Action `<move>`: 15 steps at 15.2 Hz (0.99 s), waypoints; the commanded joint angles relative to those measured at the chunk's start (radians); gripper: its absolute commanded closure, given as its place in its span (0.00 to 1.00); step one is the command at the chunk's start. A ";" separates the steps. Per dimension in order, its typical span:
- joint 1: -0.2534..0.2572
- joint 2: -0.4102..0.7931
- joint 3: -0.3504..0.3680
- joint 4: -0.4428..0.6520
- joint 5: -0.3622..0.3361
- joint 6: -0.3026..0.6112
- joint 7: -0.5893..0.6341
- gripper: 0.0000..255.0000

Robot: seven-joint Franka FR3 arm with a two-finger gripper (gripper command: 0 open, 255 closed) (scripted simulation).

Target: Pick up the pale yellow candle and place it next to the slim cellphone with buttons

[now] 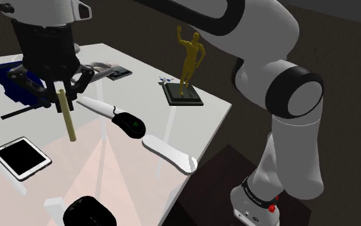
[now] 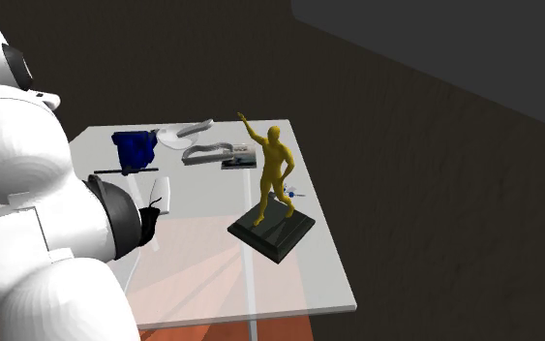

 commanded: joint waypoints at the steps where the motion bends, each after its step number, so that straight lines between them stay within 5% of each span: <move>1: 0.035 0.045 0.000 0.043 -0.016 0.001 0.026 1.00; 12: -0.024 -0.042 0.006 -0.261 0.015 0.216 0.026 1.00; 15: -0.024 -0.042 0.006 -0.261 0.015 0.216 0.026 1.00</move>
